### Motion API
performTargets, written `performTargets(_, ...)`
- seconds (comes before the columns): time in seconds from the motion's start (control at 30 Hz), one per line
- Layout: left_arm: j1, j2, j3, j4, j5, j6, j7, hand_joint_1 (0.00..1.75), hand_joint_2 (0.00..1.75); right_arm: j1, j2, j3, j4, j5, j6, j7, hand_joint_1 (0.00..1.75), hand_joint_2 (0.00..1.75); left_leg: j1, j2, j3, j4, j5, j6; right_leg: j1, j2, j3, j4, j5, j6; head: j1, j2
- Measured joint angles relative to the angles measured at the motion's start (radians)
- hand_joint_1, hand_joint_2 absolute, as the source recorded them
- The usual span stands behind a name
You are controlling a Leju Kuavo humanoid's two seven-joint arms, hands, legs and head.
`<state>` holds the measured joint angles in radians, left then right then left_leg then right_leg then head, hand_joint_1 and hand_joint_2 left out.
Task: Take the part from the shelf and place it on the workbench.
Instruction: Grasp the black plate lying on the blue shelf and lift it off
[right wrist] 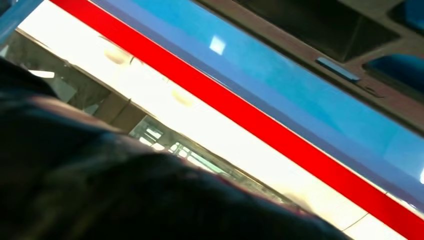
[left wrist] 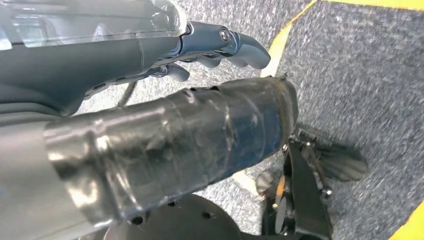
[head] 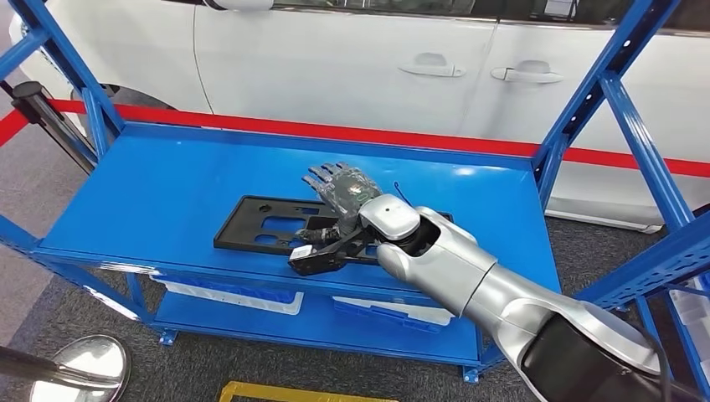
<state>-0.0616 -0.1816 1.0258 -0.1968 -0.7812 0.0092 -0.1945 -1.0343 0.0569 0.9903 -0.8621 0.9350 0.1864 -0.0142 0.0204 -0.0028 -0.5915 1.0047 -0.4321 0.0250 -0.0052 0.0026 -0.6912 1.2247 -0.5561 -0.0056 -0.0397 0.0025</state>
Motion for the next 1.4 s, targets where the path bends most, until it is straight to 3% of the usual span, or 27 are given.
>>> performTargets(0.03,0.000,0.000,0.000,0.000,0.000,-0.002,-0.004,0.00,0.00,0.002,-0.002,0.002,0.000,0.000,0.000,0.001,0.00,0.00,0.000,0.000,0.000,0.000,0.000,0.001,-0.002,0.000,-0.027,0.056,-0.019,0.002,0.000,0.000)
performTargets(0.07,0.000,0.000,0.000,0.000,0.000,-0.004,-0.008,0.00,0.00,0.003,-0.005,0.004,0.000,0.000,0.001,0.002,0.00,0.00,0.000,-0.001,0.000,0.001,-0.001,0.001,-0.003,0.000,-0.042,0.083,-0.019,0.003,0.000,0.000)
performTargets(0.1,0.000,0.000,0.000,0.000,0.000,-0.007,-0.012,0.00,0.00,0.004,-0.007,0.007,0.000,0.000,0.001,0.002,0.00,0.00,0.000,-0.001,0.000,0.002,-0.001,0.001,-0.005,0.000,-0.039,0.073,0.000,0.003,0.000,0.000)
performTargets(0.17,0.000,0.000,0.000,0.000,-0.001,-0.010,-0.017,0.00,0.00,0.003,-0.011,0.011,0.000,0.000,0.001,0.003,0.00,0.00,0.000,-0.002,0.001,0.007,-0.003,-0.002,-0.007,0.000,0.012,-0.043,0.070,-0.002,0.000,0.000)
performTargets(0.23,-0.001,-0.001,0.000,0.000,-0.002,-0.011,-0.017,0.00,0.00,0.002,-0.013,0.013,0.000,0.000,0.000,0.003,0.00,0.00,-0.003,-0.003,-0.002,0.014,-0.005,-0.009,-0.002,0.000,0.062,-0.151,0.111,-0.009,0.000,0.000)
performTargets(0.37,-0.001,-0.001,0.000,0.000,-0.003,-0.010,-0.015,0.00,0.00,0.002,-0.018,0.014,0.000,0.000,-0.001,0.004,0.00,0.00,-0.003,-0.003,-0.009,0.017,-0.006,-0.028,0.000,0.002,0.069,-0.184,0.122,-0.023,0.000,0.000)
performTargets(0.43,-0.001,-0.001,0.000,0.000,-0.002,-0.014,-0.017,0.00,0.00,0.002,-0.018,0.015,0.000,0.000,-0.002,0.004,0.00,0.00,-0.002,-0.002,-0.028,0.066,-0.050,-0.037,-0.005,-0.001,0.067,-0.193,0.132,-0.037,-0.001,0.000)
performTargets(0.5,-0.001,-0.001,0.000,0.000,-0.001,-0.023,-0.024,0.00,0.00,0.002,-0.018,0.015,0.000,0.001,-0.002,0.004,0.00,0.00,0.000,-0.001,-0.073,0.185,-0.128,-0.044,-0.005,-0.004,0.058,-0.194,0.141,-0.044,-0.002,0.000)
performTargets(0.57,-0.001,-0.001,0.000,0.000,0.002,-0.030,-0.033,0.00,0.00,0.004,-0.018,0.016,0.000,0.002,-0.002,0.004,0.00,0.00,0.001,-0.001,-0.103,0.282,-0.169,-0.050,-0.002,-0.005,0.044,-0.192,0.148,-0.045,-0.002,0.000)
performTargets(0.6,-0.001,-0.001,0.000,0.000,0.003,-0.034,-0.039,0.00,0.00,0.004,-0.018,0.016,0.000,0.002,-0.002,0.004,0.00,0.00,0.001,-0.001,-0.094,0.281,-0.162,-0.051,-0.001,-0.005,0.037,-0.191,0.152,-0.045,-0.002,0.000)
performTargets(0.63,-0.001,-0.001,0.000,0.000,0.004,-0.037,-0.046,0.00,0.00,0.005,-0.018,0.016,0.000,0.002,-0.002,0.004,0.00,0.00,0.001,-0.001,-0.065,0.241,-0.141,-0.050,-0.001,-0.004,0.031,-0.188,0.156,-0.043,-0.002,0.000)
performTargets(0.7,-0.003,-0.001,0.000,0.000,0.004,-0.040,-0.055,0.00,0.00,0.004,-0.018,0.016,0.000,0.003,-0.002,0.004,0.00,0.00,0.000,-0.001,0.021,0.104,-0.095,-0.045,0.001,-0.004,0.021,-0.181,0.165,-0.036,-0.002,0.000)
performTargets(0.77,-0.005,-0.001,0.001,0.000,0.004,-0.043,-0.060,0.00,0.00,0.003,-0.018,0.016,0.000,0.003,-0.002,0.004,0.00,0.00,-0.004,-0.003,0.064,0.022,-0.077,-0.035,0.003,-0.004,0.016,-0.176,0.172,-0.026,-0.001,0.000)
performTargets(0.93,-0.006,-0.001,0.002,0.000,0.004,-0.047,-0.064,0.00,0.00,0.003,-0.018,0.016,0.000,0.004,-0.002,0.003,0.00,0.00,-0.008,-0.003,0.054,0.011,-0.054,-0.013,0.001,-0.003,0.012,-0.183,0.188,-0.004,-0.001,0.000)
performTargets(1.0,-0.007,-0.001,0.003,0.001,0.004,-0.047,-0.064,0.00,0.00,0.003,-0.021,0.016,0.001,0.004,-0.001,0.003,0.00,0.00,-0.003,0.002,0.042,0.002,-0.032,0.001,0.000,-0.001,-0.006,-0.147,0.142,0.003,0.000,0.000)
performTargets(1.07,-0.007,-0.001,0.004,0.001,0.001,-0.047,-0.066,0.00,0.00,0.003,-0.022,0.017,0.002,0.005,0.000,0.003,0.00,0.00,-0.003,0.005,0.020,0.000,-0.015,0.011,-0.002,-0.001,-0.041,-0.038,0.049,0.009,0.002,0.000)
performTargets(1.1,-0.007,-0.001,0.004,0.001,0.001,-0.048,-0.067,0.00,0.00,0.004,-0.023,0.019,0.003,0.005,0.000,0.002,0.00,0.00,-0.003,0.005,0.008,0.001,-0.008,0.012,-0.004,-0.001,-0.057,0.027,0.014,0.012,0.002,0.000)
performTargets(1.13,-0.006,-0.001,0.005,0.001,0.002,-0.049,-0.068,0.00,0.00,0.005,-0.023,0.022,0.003,0.005,0.001,0.001,0.00,0.00,-0.004,0.006,-0.003,0.001,-0.002,0.012,-0.005,-0.001,-0.064,0.073,-0.003,0.014,0.002,0.000)
performTargets(1.17,-0.006,-0.001,0.008,0.001,0.005,-0.050,-0.067,0.00,0.00,0.005,-0.023,0.026,0.004,0.005,0.001,0.001,0.00,0.00,-0.004,0.006,-0.012,0.003,0.004,0.011,-0.006,-0.002,-0.054,0.087,0.000,0.015,0.003,0.000)
performTargets(1.2,-0.006,-0.001,0.010,0.001,0.009,-0.051,-0.067,0.00,0.00,0.006,-0.024,0.030,0.004,0.005,0.001,0.000,0.00,0.00,-0.004,0.006,-0.019,0.005,0.009,0.010,-0.006,-0.002,-0.023,0.060,0.017,0.014,0.002,0.000)
performTargets(1.3,-0.006,-0.003,0.018,0.001,0.012,-0.057,-0.071,0.00,0.00,0.003,-0.024,0.033,0.004,0.005,0.001,0.000,0.00,0.00,-0.004,0.006,-0.030,0.011,0.018,0.000,-0.002,-0.002,0.115,-0.136,0.061,-0.001,0.002,0.000)
performTargets(1.33,-0.007,-0.003,0.019,0.001,0.010,-0.058,-0.072,0.00,0.00,0.001,-0.024,0.033,0.004,0.005,0.001,0.000,0.00,0.00,-0.004,0.006,-0.031,0.012,0.021,-0.005,0.002,-0.002,0.139,-0.175,0.062,-0.007,0.002,0.000)
performTargets(1.4,-0.008,-0.004,0.021,0.001,0.008,-0.060,-0.074,0.00,0.00,0.000,-0.025,0.033,0.004,0.005,0.001,0.000,0.00,0.00,-0.003,0.007,-0.030,0.009,0.029,-0.018,0.008,-0.002,0.145,-0.194,0.064,-0.017,0.003,0.000)
